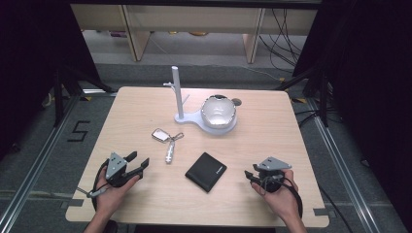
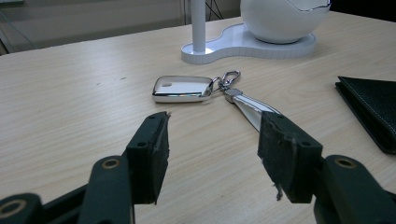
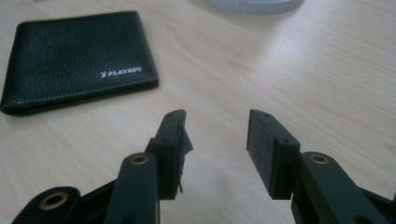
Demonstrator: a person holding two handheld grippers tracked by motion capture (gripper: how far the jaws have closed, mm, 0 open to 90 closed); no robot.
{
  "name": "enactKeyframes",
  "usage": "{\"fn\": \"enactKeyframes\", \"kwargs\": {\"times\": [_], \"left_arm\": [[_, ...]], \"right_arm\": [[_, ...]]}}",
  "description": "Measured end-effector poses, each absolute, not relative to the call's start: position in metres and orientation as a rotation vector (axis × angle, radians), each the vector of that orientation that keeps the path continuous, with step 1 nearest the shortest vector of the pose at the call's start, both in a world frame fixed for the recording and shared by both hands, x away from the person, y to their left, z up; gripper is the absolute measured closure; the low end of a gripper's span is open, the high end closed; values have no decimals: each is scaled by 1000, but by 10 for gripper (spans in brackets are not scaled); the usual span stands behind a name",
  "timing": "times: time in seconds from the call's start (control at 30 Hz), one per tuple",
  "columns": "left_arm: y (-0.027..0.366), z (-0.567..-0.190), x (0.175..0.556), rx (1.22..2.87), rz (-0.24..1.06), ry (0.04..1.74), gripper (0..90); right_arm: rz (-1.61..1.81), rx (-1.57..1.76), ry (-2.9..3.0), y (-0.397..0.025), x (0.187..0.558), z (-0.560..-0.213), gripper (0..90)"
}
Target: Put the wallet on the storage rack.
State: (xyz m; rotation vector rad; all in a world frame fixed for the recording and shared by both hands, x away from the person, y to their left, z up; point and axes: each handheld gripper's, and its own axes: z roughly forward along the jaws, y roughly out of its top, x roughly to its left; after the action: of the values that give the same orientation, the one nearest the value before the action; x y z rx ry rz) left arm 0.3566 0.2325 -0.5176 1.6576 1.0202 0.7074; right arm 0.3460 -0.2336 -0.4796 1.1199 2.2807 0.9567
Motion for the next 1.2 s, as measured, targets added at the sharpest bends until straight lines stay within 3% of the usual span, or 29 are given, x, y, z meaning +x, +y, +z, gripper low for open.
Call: {"fn": "enactKeyframes", "kwargs": {"times": [0.43, 0.87, 1.2], "left_arm": [[231, -516, 357, 1666, 699, 1007, 419], [233, -515, 354, 1670, 692, 1007, 411], [232, -516, 353, 1670, 685, 1003, 411]], "right_arm": [[691, 921, 2628, -186, 367, -457, 580], [455, 567, 2855, -92, 377, -461, 430], [367, 486, 2860, -75, 371, -472, 356]]}}
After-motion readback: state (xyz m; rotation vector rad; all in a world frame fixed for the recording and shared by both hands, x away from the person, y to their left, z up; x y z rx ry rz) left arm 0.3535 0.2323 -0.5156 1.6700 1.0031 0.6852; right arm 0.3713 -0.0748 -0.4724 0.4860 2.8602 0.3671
